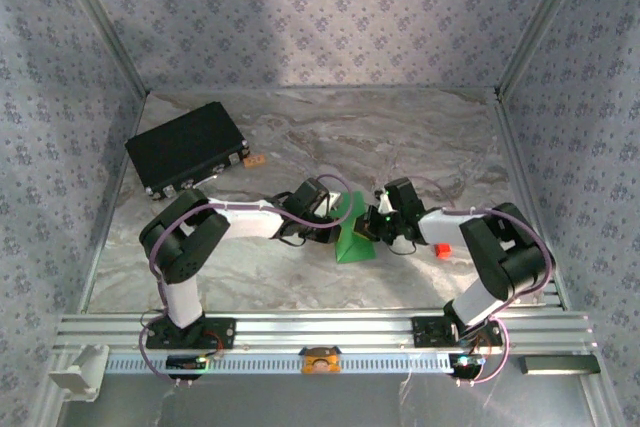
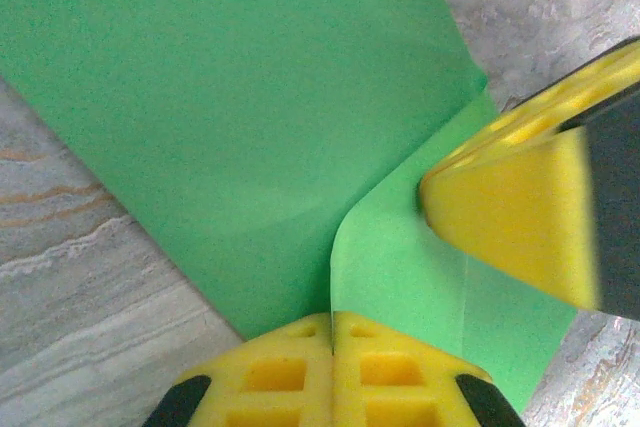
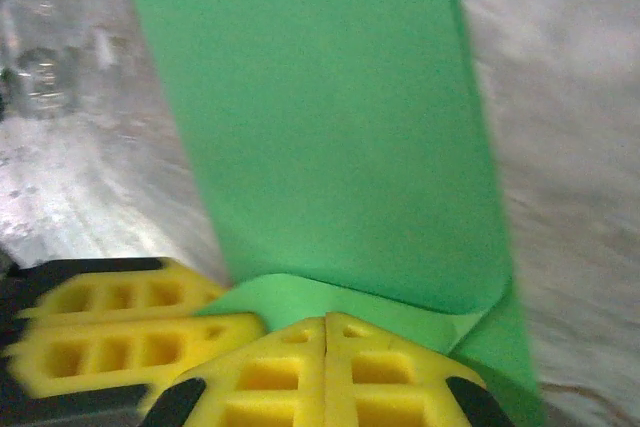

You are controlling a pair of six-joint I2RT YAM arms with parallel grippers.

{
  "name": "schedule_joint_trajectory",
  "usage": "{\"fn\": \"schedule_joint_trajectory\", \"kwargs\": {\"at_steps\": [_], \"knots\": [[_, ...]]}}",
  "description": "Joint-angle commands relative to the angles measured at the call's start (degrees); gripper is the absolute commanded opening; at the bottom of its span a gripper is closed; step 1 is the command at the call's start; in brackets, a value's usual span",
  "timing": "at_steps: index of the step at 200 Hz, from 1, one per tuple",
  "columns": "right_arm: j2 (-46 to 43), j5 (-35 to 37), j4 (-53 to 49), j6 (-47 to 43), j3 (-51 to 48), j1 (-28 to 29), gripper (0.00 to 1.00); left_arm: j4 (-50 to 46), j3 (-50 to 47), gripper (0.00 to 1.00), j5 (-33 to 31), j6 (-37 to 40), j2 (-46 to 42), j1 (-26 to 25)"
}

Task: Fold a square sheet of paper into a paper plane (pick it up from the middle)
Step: Fold the triangle a second time at the center of the table.

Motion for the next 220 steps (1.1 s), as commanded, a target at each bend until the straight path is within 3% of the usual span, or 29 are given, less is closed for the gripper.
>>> {"fn": "schedule_joint_trajectory", "kwargs": {"at_steps": [1, 58, 135, 160, 194, 220], "knots": [[1.93, 1.79, 1.19, 2.21, -2.46, -0.49, 0.01, -3.20, 0.79, 0.00, 0.46, 0.90, 1.81, -0.18], [-4.68, 0.84, -5.39, -0.15, 1.71, -1.91, 0.01, -3.62, 0.82, 0.00, 0.36, 1.17, 1.95, -0.19], [0.59, 1.91, -5.56, -1.32, -0.15, -6.11, 0.01, -3.44, 0.60, 0.00, 0.73, 1.17, 1.77, -0.18], [1.45, 2.86, -5.93, 0.01, -0.97, -7.13, 0.01, -3.34, 0.64, 0.00, 0.67, 1.08, 1.86, -0.23], [0.96, -2.23, -0.29, 4.48, -2.02, -10.10, 0.01, -3.52, 0.51, 0.00, 0.64, 1.17, 1.77, -0.25], [-0.24, -0.73, -1.26, 6.31, -1.58, -10.97, 0.01, -3.43, 0.67, 0.00, 0.78, 1.17, 1.90, -0.19]]}}
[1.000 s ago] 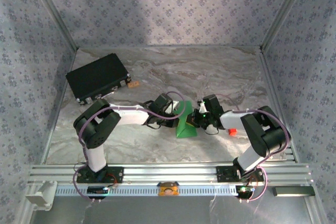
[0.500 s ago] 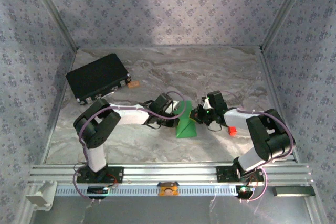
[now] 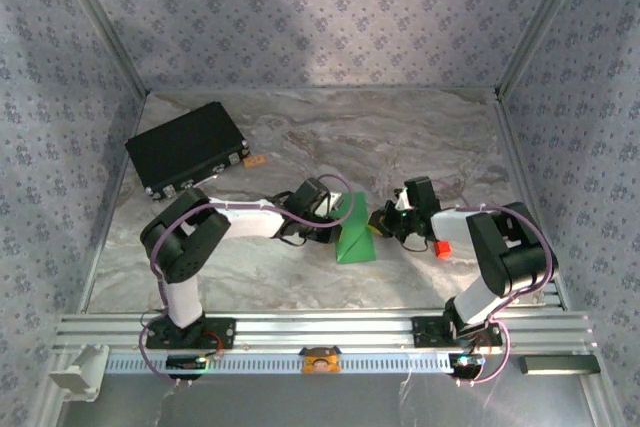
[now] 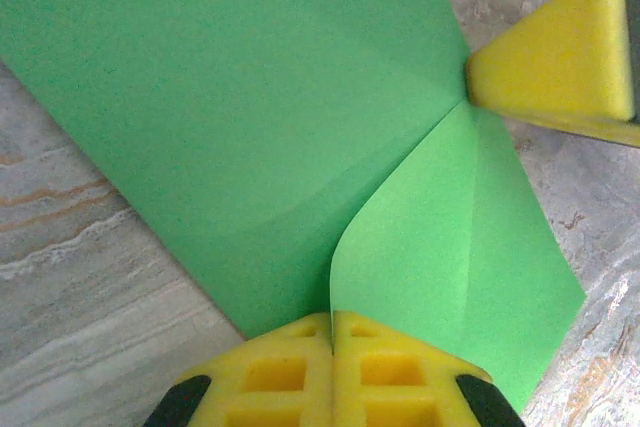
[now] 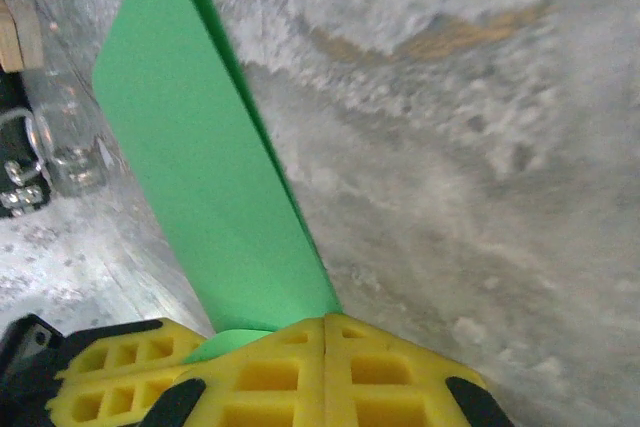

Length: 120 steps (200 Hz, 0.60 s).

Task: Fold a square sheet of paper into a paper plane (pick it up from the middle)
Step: Fold the triangle a second time at the center of the table.

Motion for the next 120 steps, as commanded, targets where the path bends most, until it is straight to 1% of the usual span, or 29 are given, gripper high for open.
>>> {"fn": "schedule_joint_trajectory", "kwargs": {"at_steps": [1, 31, 54, 69, 90, 120], "knots": [[0.01, 2.62, -1.32, 2.97, -0.65, -1.23, 0.01, -2.97, 0.28, 0.00, 0.13, 1.02, 1.71, -0.18], [-2.13, 2.75, -0.15, 2.64, -0.36, -0.69, 0.02, -2.97, 0.39, 0.00, 0.20, 0.97, 1.86, -0.19], [-6.42, 5.41, -5.27, -0.99, 1.02, 1.65, 0.02, -2.79, 0.21, 0.00, 0.22, 0.89, 1.73, -0.19], [-8.57, 5.56, -7.28, -2.53, 1.58, 3.11, 0.02, -2.80, 0.31, 0.00, 0.19, 0.92, 1.73, -0.19], [-8.70, 3.60, -7.43, -3.26, 1.85, 5.04, 0.03, -2.88, 0.45, 0.00, 0.20, 0.89, 1.66, -0.18], [-6.28, 2.45, -6.39, -3.51, 2.27, 8.86, 0.02, -3.05, 0.66, 0.00, 0.33, 0.97, 1.81, -0.18]]}}
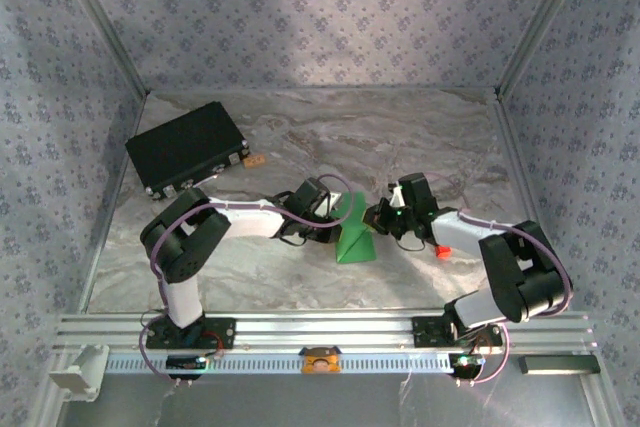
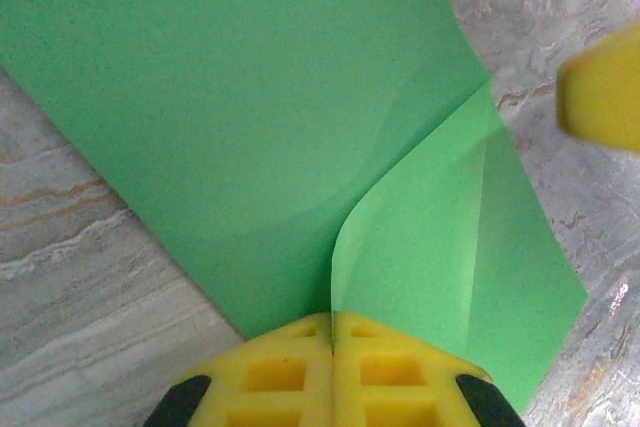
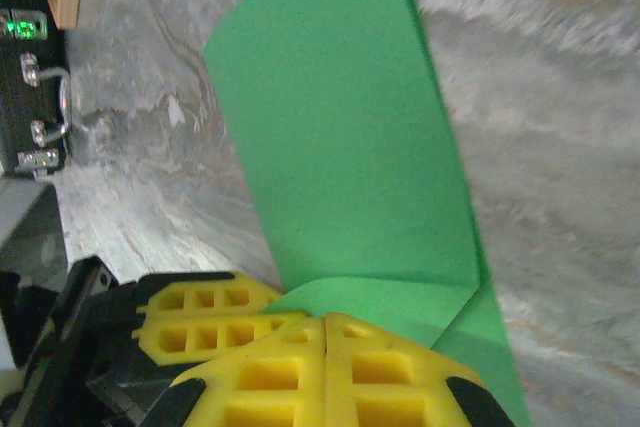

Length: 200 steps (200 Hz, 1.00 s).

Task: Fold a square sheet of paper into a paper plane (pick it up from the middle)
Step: Fold the triangle a second time at the center of the table.

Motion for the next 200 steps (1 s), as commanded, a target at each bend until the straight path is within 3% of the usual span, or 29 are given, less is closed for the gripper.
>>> {"fn": "schedule_joint_trajectory", "kwargs": {"at_steps": [1, 38, 132, 200], "knots": [[1.93, -1.15, -1.91, -1.73, 1.25, 2.46, 0.03, -3.05, 0.62, 0.00, 0.26, 0.97, 1.77, -0.18], [6.17, -4.85, 3.85, -0.33, 0.38, 4.04, 0.02, -3.23, 0.80, 0.00, 0.13, 1.23, 1.87, -0.18], [8.98, 2.55, -3.67, -4.07, -2.35, 4.22, 0.00, -2.89, 0.64, 0.02, -0.36, 0.24, 0.49, -0.10], [9.33, 2.82, -1.92, -2.65, -2.72, 4.32, 0.00, -5.76, 0.58, 0.40, -5.59, -6.00, -8.53, -0.10]]}}
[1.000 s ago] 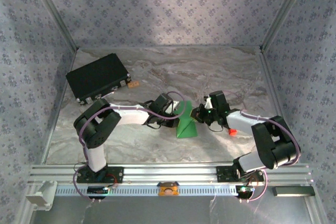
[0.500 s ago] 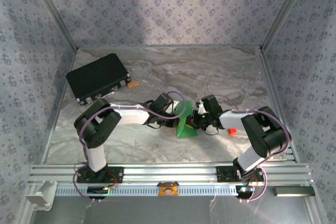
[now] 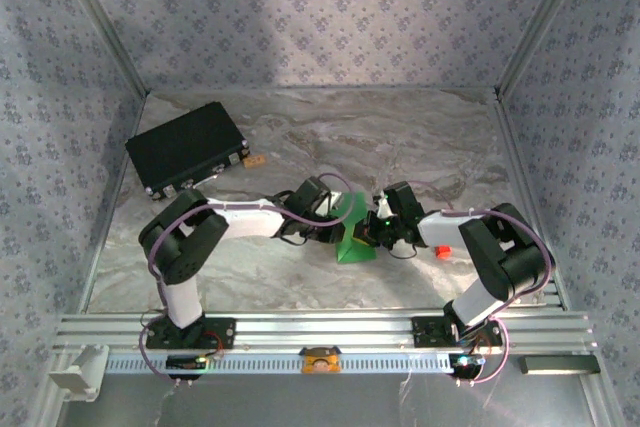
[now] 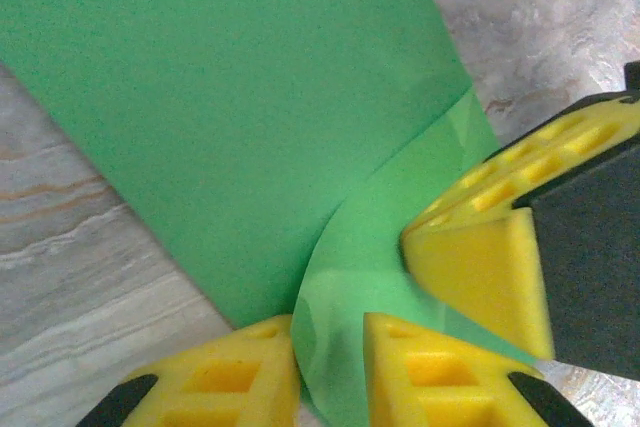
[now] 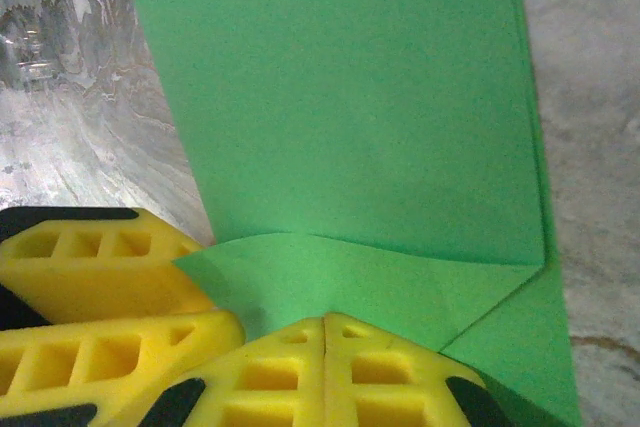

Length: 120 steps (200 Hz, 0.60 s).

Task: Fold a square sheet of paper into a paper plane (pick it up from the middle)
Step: Fold the triangle a second time at the center of the table.

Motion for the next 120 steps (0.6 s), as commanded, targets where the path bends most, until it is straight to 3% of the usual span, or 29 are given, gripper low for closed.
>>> {"fn": "schedule_joint_trajectory", "kwargs": {"at_steps": [1, 26, 42, 78, 120], "knots": [[1.38, 4.67, -4.89, -0.09, -2.18, 0.25, 0.00, -3.98, -0.12, 0.40, -4.42, -4.26, -7.49, 0.10], [1.29, 4.63, -4.46, 0.25, -2.43, 0.15, 0.00, -2.10, -1.99, 0.37, -1.92, -7.24, -10.54, 0.08], [1.27, 4.50, -4.20, 0.44, -2.45, 0.16, 0.00, 0.21, -2.97, 0.25, 1.76, -8.69, -11.33, 0.01], [1.34, 4.49, -3.84, 0.78, -2.60, 0.11, 0.00, 0.62, -0.96, 0.09, 11.25, -9.68, -7.57, -0.61], [1.35, 4.47, -3.73, 0.86, -2.60, 0.06, 0.00, 2.15, 0.98, 0.03, 16.78, -11.25, -2.51, -1.85]]}}
